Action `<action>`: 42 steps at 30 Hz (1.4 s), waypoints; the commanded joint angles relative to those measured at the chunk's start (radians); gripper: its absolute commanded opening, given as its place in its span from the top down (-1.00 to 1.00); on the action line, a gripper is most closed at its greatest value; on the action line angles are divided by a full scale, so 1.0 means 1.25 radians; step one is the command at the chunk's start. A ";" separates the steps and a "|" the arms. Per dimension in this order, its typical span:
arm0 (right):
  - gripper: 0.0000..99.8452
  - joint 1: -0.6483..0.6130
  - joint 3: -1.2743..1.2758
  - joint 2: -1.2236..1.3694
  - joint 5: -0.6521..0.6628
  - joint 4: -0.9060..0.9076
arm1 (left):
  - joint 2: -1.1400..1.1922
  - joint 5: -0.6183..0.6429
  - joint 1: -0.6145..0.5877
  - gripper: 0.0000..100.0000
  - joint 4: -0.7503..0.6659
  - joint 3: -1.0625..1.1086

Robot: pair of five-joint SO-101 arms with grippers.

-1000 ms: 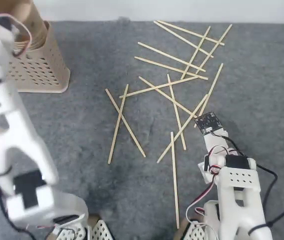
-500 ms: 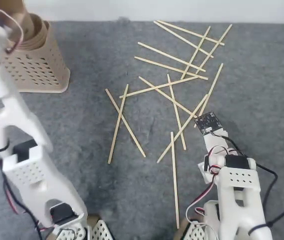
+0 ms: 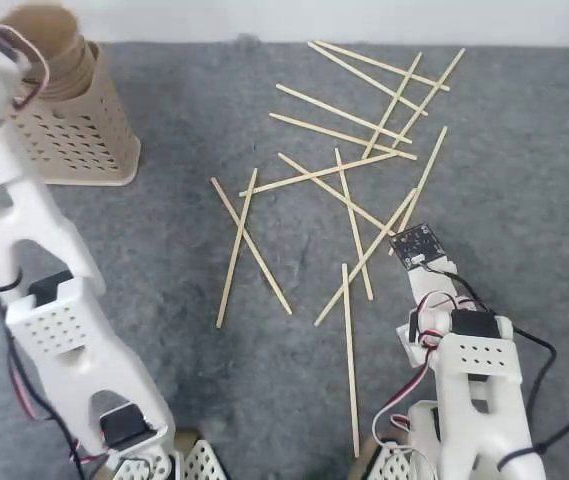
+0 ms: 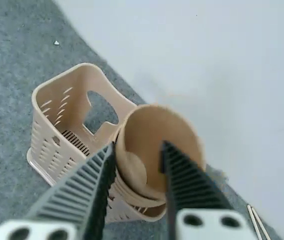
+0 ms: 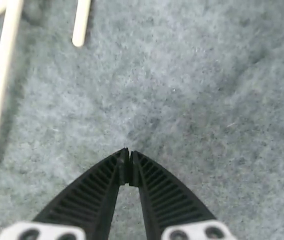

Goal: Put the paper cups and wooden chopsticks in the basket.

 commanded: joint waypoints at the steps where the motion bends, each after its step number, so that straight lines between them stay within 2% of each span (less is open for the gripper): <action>1: 0.98 0.004 -0.006 -0.023 0.015 -0.012 | -0.042 -0.014 -0.015 0.60 -0.007 -0.061; 4: 0.98 0.006 -0.006 -0.023 0.015 -0.013 | -0.085 -0.020 -0.025 0.60 0.020 -0.114; 10: 0.98 0.012 -0.006 -0.023 0.010 -0.017 | -0.212 -0.114 -0.021 0.60 0.145 -0.174; 13: 0.98 0.024 -0.011 -0.023 0.009 -0.021 | -0.280 -0.125 -0.027 0.60 0.149 -0.126; 15: 0.98 0.050 -0.028 -0.020 0.006 -0.033 | -0.338 -0.167 -0.032 0.60 0.149 -0.060; 18: 0.98 0.114 -0.083 -0.015 -0.032 -0.036 | -0.448 -0.209 -0.025 0.60 0.149 0.088; 22: 0.98 0.203 -0.211 -0.012 -0.058 -0.025 | -0.620 -0.211 -0.025 0.60 0.147 0.352; 28: 0.98 0.219 -0.469 0.144 -0.122 0.063 | -0.860 -0.214 0.048 0.60 0.136 0.805; 35: 0.97 0.215 -0.776 0.454 -0.196 0.155 | -1.086 -0.214 0.144 0.60 -0.033 1.288; 38: 0.89 0.214 -0.912 0.579 -0.238 0.190 | -1.171 -0.220 0.152 0.60 -0.128 1.496; 42: 0.76 0.204 -1.096 0.737 -0.295 0.231 | -1.256 -0.324 0.150 0.60 -0.277 1.750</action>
